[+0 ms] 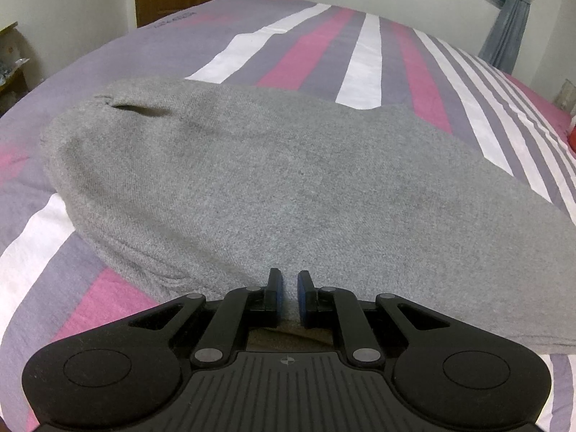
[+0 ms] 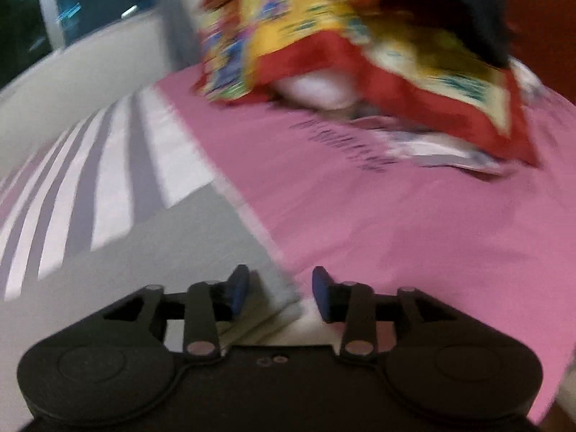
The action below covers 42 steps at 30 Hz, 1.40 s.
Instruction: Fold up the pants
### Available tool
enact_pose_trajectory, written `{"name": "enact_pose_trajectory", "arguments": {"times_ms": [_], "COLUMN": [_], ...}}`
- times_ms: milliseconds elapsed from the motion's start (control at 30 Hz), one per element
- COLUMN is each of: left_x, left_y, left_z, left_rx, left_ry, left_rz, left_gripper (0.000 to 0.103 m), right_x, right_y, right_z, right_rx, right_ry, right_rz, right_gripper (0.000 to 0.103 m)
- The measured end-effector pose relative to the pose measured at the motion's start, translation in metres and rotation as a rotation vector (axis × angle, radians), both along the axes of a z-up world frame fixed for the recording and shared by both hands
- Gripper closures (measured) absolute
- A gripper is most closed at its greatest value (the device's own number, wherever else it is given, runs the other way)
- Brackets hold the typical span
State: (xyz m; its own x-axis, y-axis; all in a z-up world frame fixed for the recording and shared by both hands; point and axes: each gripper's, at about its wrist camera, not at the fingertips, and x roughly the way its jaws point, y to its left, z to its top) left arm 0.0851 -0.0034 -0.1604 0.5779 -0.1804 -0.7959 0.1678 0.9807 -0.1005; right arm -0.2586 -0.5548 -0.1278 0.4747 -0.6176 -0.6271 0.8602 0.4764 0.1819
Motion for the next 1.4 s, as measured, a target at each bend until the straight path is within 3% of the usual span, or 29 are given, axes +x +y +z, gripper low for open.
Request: {"name": "enact_pose_trajectory", "arguments": {"times_ms": [67, 167, 300, 500, 633, 767, 833, 967, 1067, 1200, 1400], "left_x": [-0.003, -0.007, -0.011, 0.0, 0.018, 0.034, 0.045, 0.051, 0.038, 0.017, -0.021], "left_y": [-0.004, -0.012, -0.029, -0.098, -0.142, -0.162, -0.162, -0.16, -0.161, -0.155, -0.113], "left_z": [0.001, 0.006, 0.026, 0.041, 0.035, 0.013, 0.011, 0.008, 0.009, 0.011, 0.009], "left_rx": [0.024, 0.065, 0.027, -0.02, -0.011, 0.037, 0.021, 0.013, 0.044, 0.065, 0.045], "left_ry": [-0.016, -0.037, -0.058, -0.065, -0.043, -0.031, -0.022, -0.017, -0.046, -0.076, -0.089], "left_rz": [-0.012, -0.033, -0.081, -0.208, -0.264, -0.268, -0.248, -0.255, -0.262, -0.279, -0.317], "left_gripper": [0.092, 0.092, 0.092, 0.092, 0.092, 0.092, 0.092, 0.092, 0.092, 0.092, 0.092], "right_x": [-0.007, 0.008, 0.05, 0.133, 0.182, 0.22, 0.233, 0.234, 0.232, 0.233, 0.216], "right_y": [0.002, 0.021, 0.053, 0.108, 0.136, 0.161, 0.163, 0.145, 0.149, 0.166, 0.161], "right_z": [0.009, 0.022, 0.018, 0.009, 0.013, -0.001, -0.02, -0.023, -0.013, -0.033, -0.028], "right_rx": [0.01, -0.039, -0.02, 0.016, -0.004, -0.071, -0.124, -0.082, -0.042, -0.119, -0.102], "right_ry": [-0.051, -0.039, 0.0, 0.034, 0.057, 0.146, 0.262, 0.235, 0.16, 0.23, 0.238], "right_rz": [0.014, 0.14, 0.319, 0.524, 0.631, 0.736, 0.726, 0.673, 0.654, 0.691, 0.703], "right_gripper": [0.066, 0.066, 0.065, 0.067, 0.066, 0.065, 0.064, 0.064, 0.061, 0.058, 0.057]}}
